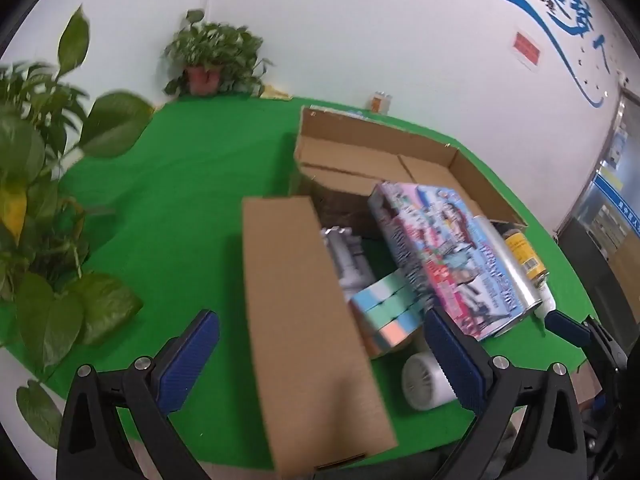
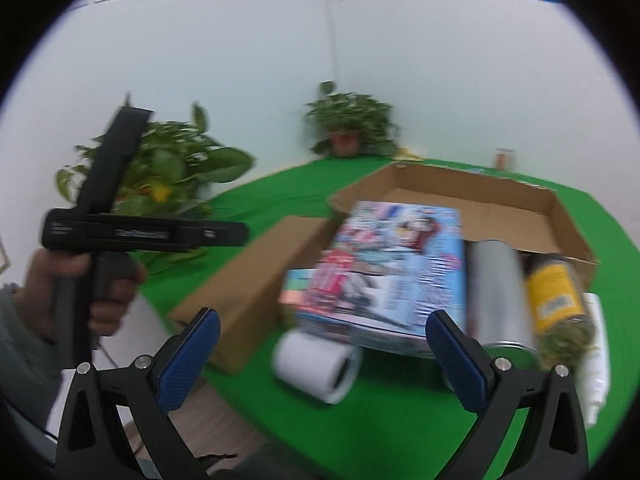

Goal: Organize rigid objects
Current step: 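Grasp the long flat brown cardboard box with the left gripper and lift it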

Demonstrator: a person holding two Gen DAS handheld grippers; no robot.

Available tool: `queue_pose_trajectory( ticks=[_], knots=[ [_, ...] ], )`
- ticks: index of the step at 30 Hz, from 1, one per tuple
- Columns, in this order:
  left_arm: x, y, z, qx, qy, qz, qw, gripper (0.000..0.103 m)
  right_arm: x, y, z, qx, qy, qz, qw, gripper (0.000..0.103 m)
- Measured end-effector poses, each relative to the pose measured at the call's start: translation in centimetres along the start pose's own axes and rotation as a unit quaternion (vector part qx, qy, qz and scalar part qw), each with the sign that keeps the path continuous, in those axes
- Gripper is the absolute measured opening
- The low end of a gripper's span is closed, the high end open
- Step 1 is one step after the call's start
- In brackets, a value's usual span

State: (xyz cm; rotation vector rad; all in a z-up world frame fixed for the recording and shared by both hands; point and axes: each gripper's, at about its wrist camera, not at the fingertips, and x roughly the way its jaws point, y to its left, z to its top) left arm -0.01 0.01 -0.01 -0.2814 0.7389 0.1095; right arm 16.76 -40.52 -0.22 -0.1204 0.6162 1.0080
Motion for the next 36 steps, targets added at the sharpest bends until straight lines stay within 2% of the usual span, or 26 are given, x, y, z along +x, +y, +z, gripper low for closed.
queue_pose_trajectory(
  ticks=[5, 8, 11, 13, 14, 15, 17, 19, 21, 28, 31, 36],
  knots=[
    [1.3, 3.5, -2.2, -0.043, 0.037, -0.046, 0.9973, 0.102, 3.4, 2.6, 0.8, 0.042, 0.057, 0.075, 0.995, 0.102],
    [3.6, 2.9, -2.0, -0.055, 0.053, -0.054, 0.9956, 0.099, 5.9, 4.1, 1.4, 0.031, 0.101, 0.071, 0.992, 0.102],
    [4.8, 4.0, -1.9, -0.074, 0.071, -0.084, 0.9912, 0.095, 8.0, 5.1, 1.6, 0.031, 0.143, 0.081, 0.986, 0.102],
    [5.6, 4.3, -2.3, -0.099, 0.088, -0.125, 0.9833, 0.094, 9.3, 5.6, 1.7, 0.031, 0.164, 0.08, 0.983, 0.102],
    [5.9, 4.5, -2.6, -0.11, 0.098, -0.145, 0.9784, 0.09, 9.6, 5.5, 1.9, 0.034, 0.171, 0.079, 0.982, 0.101],
    [6.4, 4.5, -2.7, -0.114, 0.106, -0.153, 0.9759, 0.09, 10.2, 5.6, 2.0, 0.041, 0.182, 0.078, 0.979, 0.099],
    [7.5, 4.2, -2.8, -0.112, 0.117, -0.145, 0.9762, 0.09, 11.3, 5.4, 1.9, 0.053, 0.203, 0.086, 0.974, 0.094],
    [8.3, 3.7, -2.9, -0.108, 0.123, -0.152, 0.9746, 0.09, 12.7, 5.7, 1.8, 0.052, 0.223, 0.081, 0.97, 0.09],
    [8.6, 3.4, -3.2, -0.111, 0.129, -0.161, 0.9721, 0.087, 13.5, 5.9, 0.9, 0.054, 0.251, 0.083, 0.963, 0.082],
    [7.8, 5.0, -4.2, -0.133, 0.172, -0.161, 0.9627, 0.088, 13.9, 6.0, 1.1, 0.07, 0.264, 0.075, 0.959, 0.082],
    [8.0, 5.4, -4.3, -0.142, 0.179, -0.168, 0.9591, 0.089, 14.5, 6.3, 1.6, 0.066, 0.267, 0.069, 0.959, 0.084],
    [7.7, 5.8, -4.2, -0.143, 0.183, -0.17, 0.9577, 0.089, 15.4, 6.5, 1.6, 0.056, 0.266, 0.067, 0.96, 0.089]
  ],
)
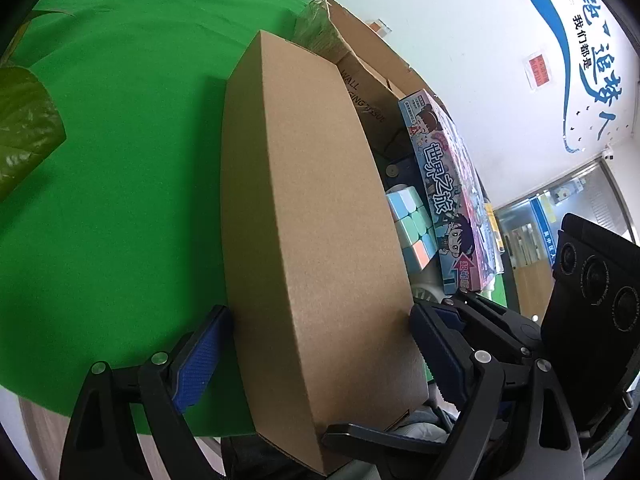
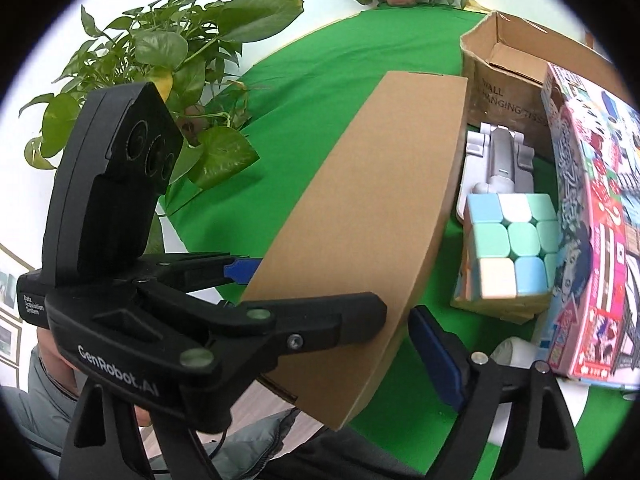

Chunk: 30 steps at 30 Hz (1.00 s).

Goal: Organize rigid objects
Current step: 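Grasp the long flat brown cardboard box with the left gripper and lift it, then lower the brown cardboard box into the open box and release it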

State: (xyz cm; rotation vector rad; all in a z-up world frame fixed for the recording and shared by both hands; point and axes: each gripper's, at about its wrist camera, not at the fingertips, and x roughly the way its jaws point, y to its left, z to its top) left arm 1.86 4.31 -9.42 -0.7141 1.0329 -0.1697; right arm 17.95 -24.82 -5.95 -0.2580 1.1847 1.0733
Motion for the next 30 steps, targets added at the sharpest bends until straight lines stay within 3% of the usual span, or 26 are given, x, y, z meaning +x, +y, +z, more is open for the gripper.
queue_pose_trajectory(
  ticks=[4, 6, 10, 17, 25, 30],
  knots=[
    [-0.1, -1.0, 0.2, 0.007, -0.005, 0.013, 0.9999, 0.089, 0.6, 0.4, 0.7, 0.001, 0.0, -0.003, 1.0, 0.09],
    [0.0, -0.3, 0.0, 0.02, -0.026, 0.002, 0.9995, 0.087, 1.0, 0.9, 1.0, 0.003, -0.001, -0.005, 1.0, 0.09],
    [-0.7, -2.1, -0.2, 0.048, -0.045, 0.036, 0.9972, 0.084, 0.7, 1.0, 0.7, 0.003, -0.012, -0.013, 1.0, 0.089],
    [-3.6, -5.0, 0.6, 0.076, -0.094, 0.053, 0.9912, 0.083, -1.9, 2.0, 1.4, -0.025, -0.07, -0.032, 0.997, 0.081],
    [-6.6, -11.9, 4.7, 0.176, -0.165, 0.078, 0.9673, 0.079, -7.0, 1.3, 5.2, -0.037, -0.16, -0.059, 0.985, 0.081],
    [-5.4, -16.9, 9.5, 0.22, -0.173, 0.071, 0.9574, 0.079, -9.2, -1.7, 8.5, -0.023, -0.198, -0.083, 0.976, 0.08]
  ],
)
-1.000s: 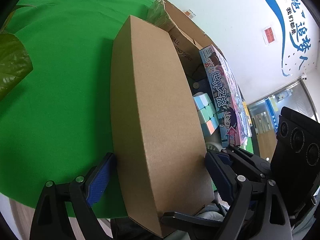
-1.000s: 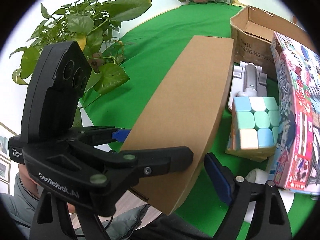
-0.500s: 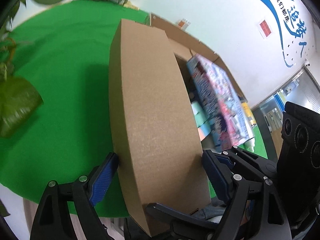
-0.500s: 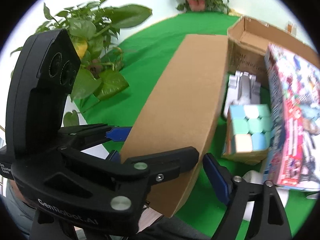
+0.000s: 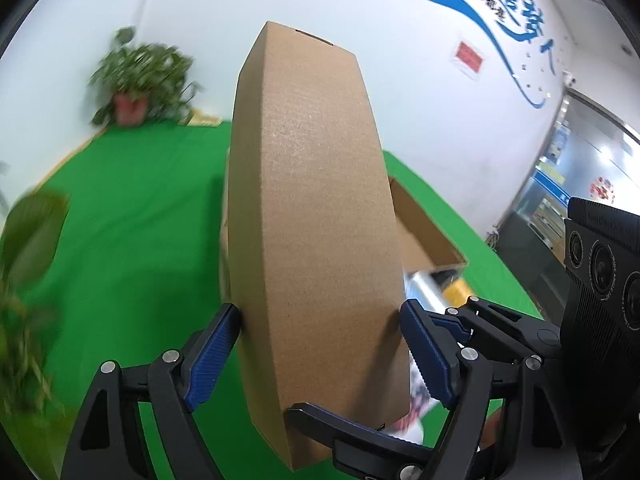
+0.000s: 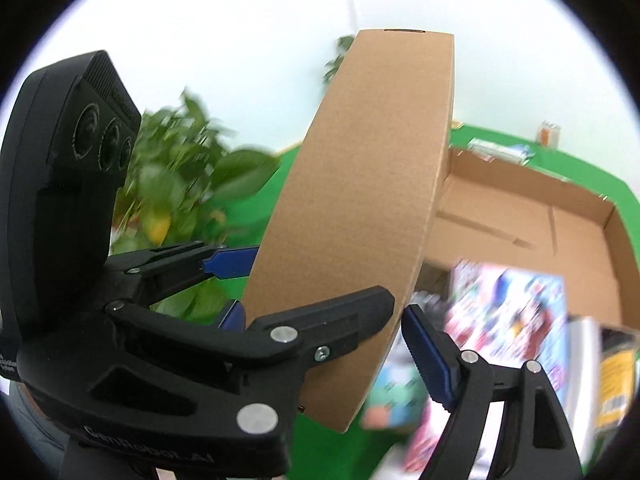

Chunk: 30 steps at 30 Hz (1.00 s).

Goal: Organize rigid objects
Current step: 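Lower the brown cardboard box into the open box and release it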

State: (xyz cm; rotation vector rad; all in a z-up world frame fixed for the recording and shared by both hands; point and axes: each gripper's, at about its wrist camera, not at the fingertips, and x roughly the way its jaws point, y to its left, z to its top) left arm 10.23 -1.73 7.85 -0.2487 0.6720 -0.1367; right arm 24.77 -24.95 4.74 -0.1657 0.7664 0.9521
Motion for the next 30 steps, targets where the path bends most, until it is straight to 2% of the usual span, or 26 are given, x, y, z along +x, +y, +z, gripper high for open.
queue_pose_trajectory(
  ticks=[6, 9, 15, 22, 27, 30],
  knots=[
    [4.0, -2.9, 8.3, 0.034, -0.015, -0.017, 0.9992, 0.079, 0.4, -3.7, 4.0, 0.003, -0.027, -0.028, 0.999, 0.08],
    [7.1, -4.8, 13.8, 0.043, -0.013, -0.018, 0.9988, 0.079, 1.4, -6.1, 6.3, 0.007, -0.029, -0.033, 0.999, 0.08],
    [14.2, -3.9, 19.6, 0.022, 0.023, -0.007, 0.9995, 0.079, 4.4, -9.8, 8.8, 0.01, 0.0, -0.027, 1.0, 0.08],
    [22.6, 0.5, 19.3, -0.02, 0.087, 0.01, 0.996, 0.079, 10.1, -13.7, 9.5, 0.03, 0.059, 0.002, 0.998, 0.08],
    [27.7, 3.8, 18.3, -0.055, 0.127, 0.012, 0.9903, 0.078, 13.6, -15.3, 8.5, 0.052, 0.104, 0.023, 0.993, 0.08],
    [30.2, 4.9, 18.0, -0.068, 0.146, 0.013, 0.9869, 0.07, 15.9, -16.6, 7.9, 0.065, 0.138, 0.032, 0.988, 0.08]
  ],
)
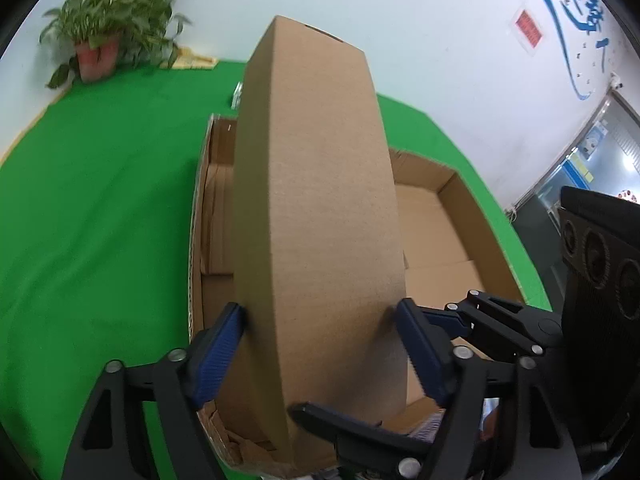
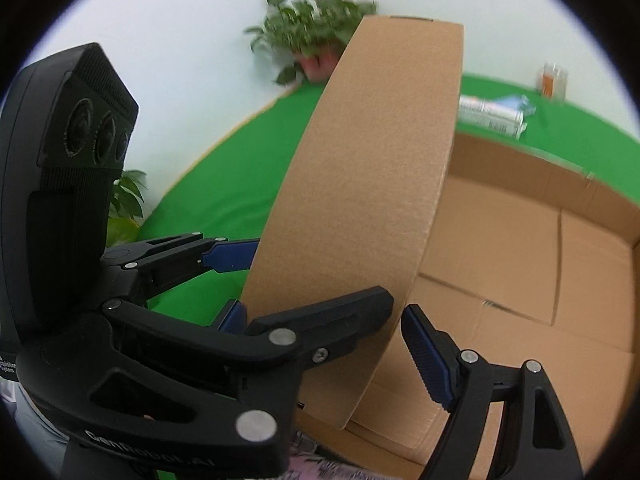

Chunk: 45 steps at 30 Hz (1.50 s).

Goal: Organize rigid objects
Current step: 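Lower the brown cardboard box into the open box and release it, then grasp the colourful board-game box with the left gripper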

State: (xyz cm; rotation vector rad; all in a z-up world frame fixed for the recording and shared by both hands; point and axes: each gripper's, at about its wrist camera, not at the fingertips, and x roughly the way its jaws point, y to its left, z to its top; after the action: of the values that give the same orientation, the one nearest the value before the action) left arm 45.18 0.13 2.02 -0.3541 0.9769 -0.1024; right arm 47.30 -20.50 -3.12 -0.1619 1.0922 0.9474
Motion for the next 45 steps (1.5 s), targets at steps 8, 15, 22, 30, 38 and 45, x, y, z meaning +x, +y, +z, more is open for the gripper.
queue_pose_trajectory(
  ticks=[8, 15, 22, 30, 38, 45],
  knots=[
    [4.7, 3.6, 0.1, -0.047, 0.038, 0.015, 0.9981, 0.064, 3.9, -1.3, -0.8, 0.011, 0.07, 0.02, 0.997, 0.076],
    [5.2, 2.4, -1.5, -0.055, 0.044, 0.038, 0.9968, 0.062, 4.6, -1.5, -1.0, 0.012, 0.104, 0.055, 0.993, 0.078],
    [3.4, 1.4, -2.7, -0.048, 0.012, 0.031, 0.9983, 0.061, 2.7, -2.6, -2.6, 0.022, 0.104, 0.105, 0.989, 0.067],
    [2.3, 3.2, -4.4, -0.064, 0.001, 0.043, 0.997, 0.061, 3.3, -2.3, -2.7, -0.007, 0.102, 0.079, 0.992, 0.038],
    [2.3, 3.4, -5.4, -0.08, 0.004, 0.017, 0.9966, 0.061, 2.6, -1.3, -2.5, -0.033, 0.082, 0.052, 0.995, 0.037],
    [-4.1, -0.9, -8.9, -0.021, -0.117, 0.07, 0.9904, 0.102, -7.8, -2.3, -6.7, -0.018, -0.08, -0.111, 0.99, 0.103]
  ],
)
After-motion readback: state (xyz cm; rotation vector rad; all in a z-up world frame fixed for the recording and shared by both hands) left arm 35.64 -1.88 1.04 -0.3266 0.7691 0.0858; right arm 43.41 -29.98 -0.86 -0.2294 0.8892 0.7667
